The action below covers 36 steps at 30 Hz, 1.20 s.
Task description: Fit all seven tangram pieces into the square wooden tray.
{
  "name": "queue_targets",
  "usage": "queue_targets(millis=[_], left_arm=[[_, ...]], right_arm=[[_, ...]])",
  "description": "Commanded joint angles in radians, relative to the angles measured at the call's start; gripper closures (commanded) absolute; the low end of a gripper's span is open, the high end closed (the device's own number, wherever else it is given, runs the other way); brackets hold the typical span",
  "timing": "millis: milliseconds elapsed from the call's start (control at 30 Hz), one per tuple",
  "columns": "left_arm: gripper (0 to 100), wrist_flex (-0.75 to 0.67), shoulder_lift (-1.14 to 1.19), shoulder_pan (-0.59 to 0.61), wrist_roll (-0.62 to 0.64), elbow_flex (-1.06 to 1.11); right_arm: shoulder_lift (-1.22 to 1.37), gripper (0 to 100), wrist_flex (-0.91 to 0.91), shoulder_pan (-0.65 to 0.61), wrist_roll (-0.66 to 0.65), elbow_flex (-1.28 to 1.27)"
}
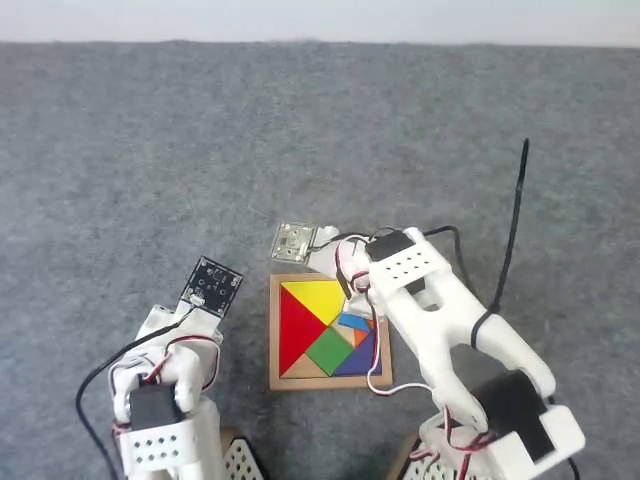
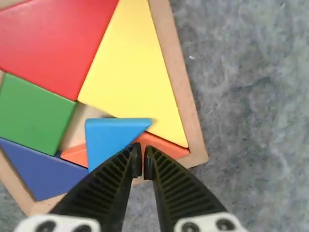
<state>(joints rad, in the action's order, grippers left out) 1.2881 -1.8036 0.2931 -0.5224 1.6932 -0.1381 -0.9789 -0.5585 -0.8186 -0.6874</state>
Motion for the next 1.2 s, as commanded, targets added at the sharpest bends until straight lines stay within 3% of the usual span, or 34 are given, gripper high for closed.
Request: queue_targets(millis=[0,367,767,1167], left_arm=[[99,-0.012,-0.02,0.009,-0.014,-0.012],[99,-0.012,-0.02,0.009,-0.014,-0.012],[99,-0.012,-0.02,0.009,-0.014,-0.012],[99,-0.012,-0.02,0.009,-0.014,-0.012]], right_arm=[[-0.064,99.1,0.002,0.015,0.009,0.006],[-0.065,99.1,-0.019,0.008,0.011,0.005],[-0.065,99.1,-0.067,-0.085,0.068,0.021],[-0.067,99.1,-0.074,0.073,0.075,0.143]])
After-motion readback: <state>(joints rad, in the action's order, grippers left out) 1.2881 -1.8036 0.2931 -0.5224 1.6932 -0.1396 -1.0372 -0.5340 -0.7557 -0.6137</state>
